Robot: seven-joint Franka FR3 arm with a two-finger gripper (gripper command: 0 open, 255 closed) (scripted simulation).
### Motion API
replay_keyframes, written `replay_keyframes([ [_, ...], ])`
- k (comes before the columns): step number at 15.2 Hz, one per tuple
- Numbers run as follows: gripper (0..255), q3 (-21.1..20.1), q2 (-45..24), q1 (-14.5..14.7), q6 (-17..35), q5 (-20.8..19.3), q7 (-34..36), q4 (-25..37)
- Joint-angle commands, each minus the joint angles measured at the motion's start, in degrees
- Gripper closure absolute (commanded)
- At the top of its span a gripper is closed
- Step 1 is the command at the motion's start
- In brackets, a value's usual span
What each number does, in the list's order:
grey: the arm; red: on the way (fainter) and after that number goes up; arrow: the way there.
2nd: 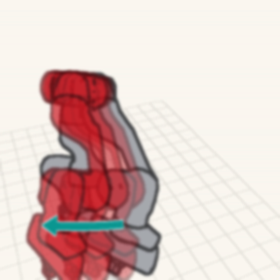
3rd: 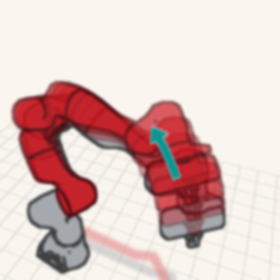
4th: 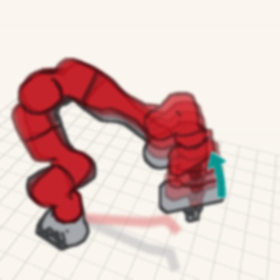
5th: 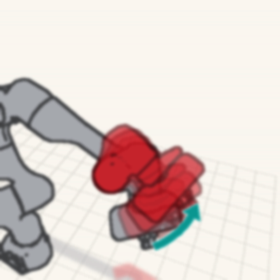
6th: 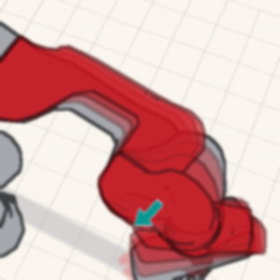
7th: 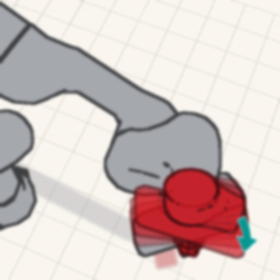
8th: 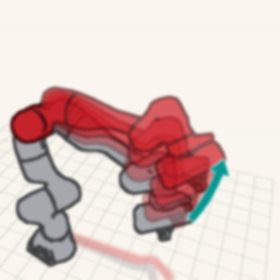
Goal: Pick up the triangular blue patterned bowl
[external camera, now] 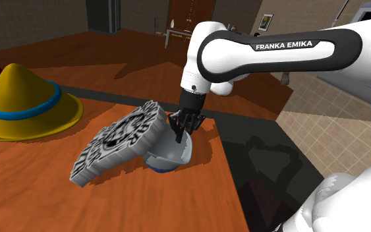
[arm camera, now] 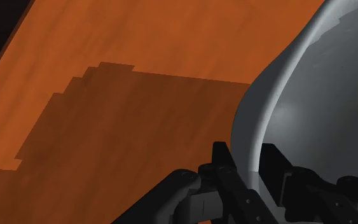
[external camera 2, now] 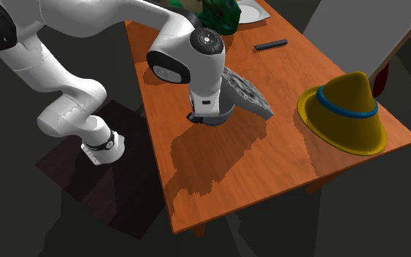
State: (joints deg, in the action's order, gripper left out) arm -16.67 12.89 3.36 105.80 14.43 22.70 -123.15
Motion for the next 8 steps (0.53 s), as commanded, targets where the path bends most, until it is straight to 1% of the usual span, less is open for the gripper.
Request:
replay_keyframes([
  [1, 255, -0.02, -0.06, 0.01, -0.02, -0.03, -0.02, -0.08],
  [3, 255, -0.02, -0.07, 0.01, -0.05, -0.04, 0.01, -0.03],
  [8, 255, 0.27, 0.52, -0.10, -3.87, -0.21, 0.54, 3.24],
])
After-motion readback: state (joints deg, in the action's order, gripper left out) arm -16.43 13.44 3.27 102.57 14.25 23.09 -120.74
